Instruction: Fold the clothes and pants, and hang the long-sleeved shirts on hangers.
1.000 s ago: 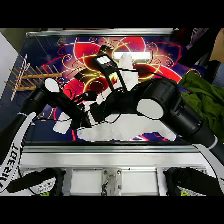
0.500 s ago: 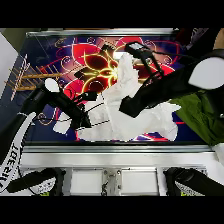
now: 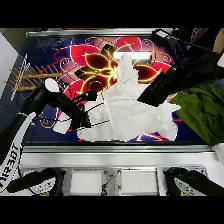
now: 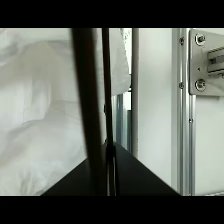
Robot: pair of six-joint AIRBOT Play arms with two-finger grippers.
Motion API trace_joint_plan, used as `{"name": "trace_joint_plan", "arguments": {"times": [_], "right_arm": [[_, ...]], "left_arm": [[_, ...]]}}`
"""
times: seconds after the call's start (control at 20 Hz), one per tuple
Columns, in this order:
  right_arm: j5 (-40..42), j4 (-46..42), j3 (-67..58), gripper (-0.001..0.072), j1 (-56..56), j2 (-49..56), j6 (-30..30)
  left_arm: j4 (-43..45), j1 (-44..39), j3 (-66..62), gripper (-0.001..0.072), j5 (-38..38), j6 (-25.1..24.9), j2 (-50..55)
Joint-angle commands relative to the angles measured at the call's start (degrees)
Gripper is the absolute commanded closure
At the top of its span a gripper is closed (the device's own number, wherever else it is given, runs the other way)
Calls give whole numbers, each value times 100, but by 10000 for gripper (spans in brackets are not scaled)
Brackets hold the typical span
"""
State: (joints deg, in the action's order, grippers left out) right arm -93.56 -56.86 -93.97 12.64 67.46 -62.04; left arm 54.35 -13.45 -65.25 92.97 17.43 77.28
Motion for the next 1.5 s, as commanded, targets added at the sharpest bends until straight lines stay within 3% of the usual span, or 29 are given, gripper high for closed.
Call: {"name": "trace_joint_plan", "arguments": {"times": [0.0,0.25,0.5,0.75,1.45], "right_arm": [[-448,1488,538,96,-1226,-7,1744],[-669,3447,2201,96,-3034,0,3869],[-699,3574,3377,96,-3228,181,5152],[-697,3668,3475,96,-2730,636,5536],[-358,4046,3475,96,-1827,960,5608]], "left_arm": [[-4,4,-4,699,-4,-9,4],[-11,4,-4,699,0,-7,4],[-42,4,-4,699,0,-9,4],[-42,4,-4,699,0,-9,4],[-42,4,-4,699,2,-9,4]]}}
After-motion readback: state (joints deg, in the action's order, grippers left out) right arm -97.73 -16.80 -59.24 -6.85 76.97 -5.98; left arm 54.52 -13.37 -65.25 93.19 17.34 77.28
